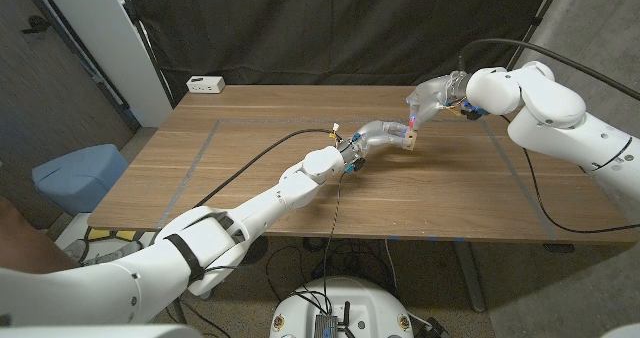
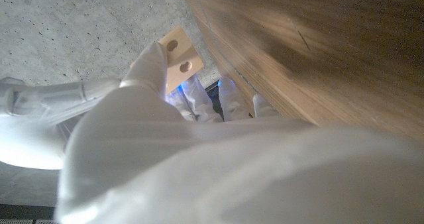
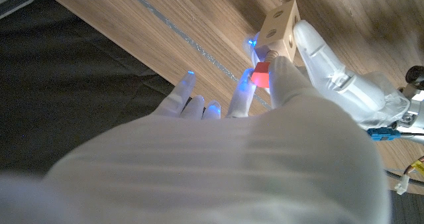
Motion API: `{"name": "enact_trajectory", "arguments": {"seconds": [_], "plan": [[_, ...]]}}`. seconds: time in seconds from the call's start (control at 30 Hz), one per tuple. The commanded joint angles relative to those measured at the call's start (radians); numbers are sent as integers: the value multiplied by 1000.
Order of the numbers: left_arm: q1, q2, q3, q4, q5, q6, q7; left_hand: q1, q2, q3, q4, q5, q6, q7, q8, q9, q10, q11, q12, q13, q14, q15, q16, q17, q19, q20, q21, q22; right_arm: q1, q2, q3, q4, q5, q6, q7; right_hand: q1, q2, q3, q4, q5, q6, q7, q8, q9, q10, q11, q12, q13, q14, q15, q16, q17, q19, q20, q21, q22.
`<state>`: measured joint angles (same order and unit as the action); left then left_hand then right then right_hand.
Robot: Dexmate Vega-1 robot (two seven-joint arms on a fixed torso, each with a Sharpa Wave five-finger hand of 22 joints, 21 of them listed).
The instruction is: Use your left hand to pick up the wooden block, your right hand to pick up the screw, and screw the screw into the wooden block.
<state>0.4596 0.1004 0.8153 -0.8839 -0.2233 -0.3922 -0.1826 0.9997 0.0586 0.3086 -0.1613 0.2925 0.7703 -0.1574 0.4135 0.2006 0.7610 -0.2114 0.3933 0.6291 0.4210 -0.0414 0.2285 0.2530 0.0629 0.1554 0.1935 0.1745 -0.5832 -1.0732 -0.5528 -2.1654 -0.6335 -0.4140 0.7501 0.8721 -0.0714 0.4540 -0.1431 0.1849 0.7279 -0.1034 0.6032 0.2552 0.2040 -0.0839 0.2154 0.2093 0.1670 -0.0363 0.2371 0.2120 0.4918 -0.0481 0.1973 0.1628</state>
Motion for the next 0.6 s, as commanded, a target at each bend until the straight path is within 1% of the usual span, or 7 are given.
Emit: {"name": "enact_trajectory", "arguments": {"seconds": [0.03,0.13,0.27,0.6], "plan": [[5,7,2,-15,2,4,0,-17,29,18,10,6,49,-10,8,17,3,-1,6,5,5,-80,-6,2,2,1,7,6,-13,-8,5,-14,7,-15,-19,-19,4,-10,7,-4,16,8,10,1,12,1,9,2,14,-70,7,4,11,-67,2,4],[8,10,1,-24,3,7,2,-15,28,18,9,6,49,-10,7,17,3,-1,6,5,4,-79,-6,2,2,2,7,6,-14,-8,4,-15,7,-16,-23,-45,7,-23,19,-8,27,14,14,-2,26,5,11,1,21,-73,9,4,20,-67,3,4],[13,15,1,-36,4,12,3,-14,28,18,9,6,48,-10,7,17,1,-1,5,5,5,-79,-5,3,2,2,7,6,-15,-9,2,-16,5,-18,-23,-64,9,-32,27,-9,40,18,18,-4,32,4,11,1,28,-74,11,5,24,-67,2,4],[15,20,3,-47,4,20,2,-14,27,17,8,6,50,-11,7,17,2,-1,6,5,4,-81,-5,3,3,1,7,6,-23,-15,-3,-23,-16,-33,-22,-86,11,-44,34,-8,50,26,21,-7,47,4,12,1,38,-74,14,5,33,-64,2,4]]}}
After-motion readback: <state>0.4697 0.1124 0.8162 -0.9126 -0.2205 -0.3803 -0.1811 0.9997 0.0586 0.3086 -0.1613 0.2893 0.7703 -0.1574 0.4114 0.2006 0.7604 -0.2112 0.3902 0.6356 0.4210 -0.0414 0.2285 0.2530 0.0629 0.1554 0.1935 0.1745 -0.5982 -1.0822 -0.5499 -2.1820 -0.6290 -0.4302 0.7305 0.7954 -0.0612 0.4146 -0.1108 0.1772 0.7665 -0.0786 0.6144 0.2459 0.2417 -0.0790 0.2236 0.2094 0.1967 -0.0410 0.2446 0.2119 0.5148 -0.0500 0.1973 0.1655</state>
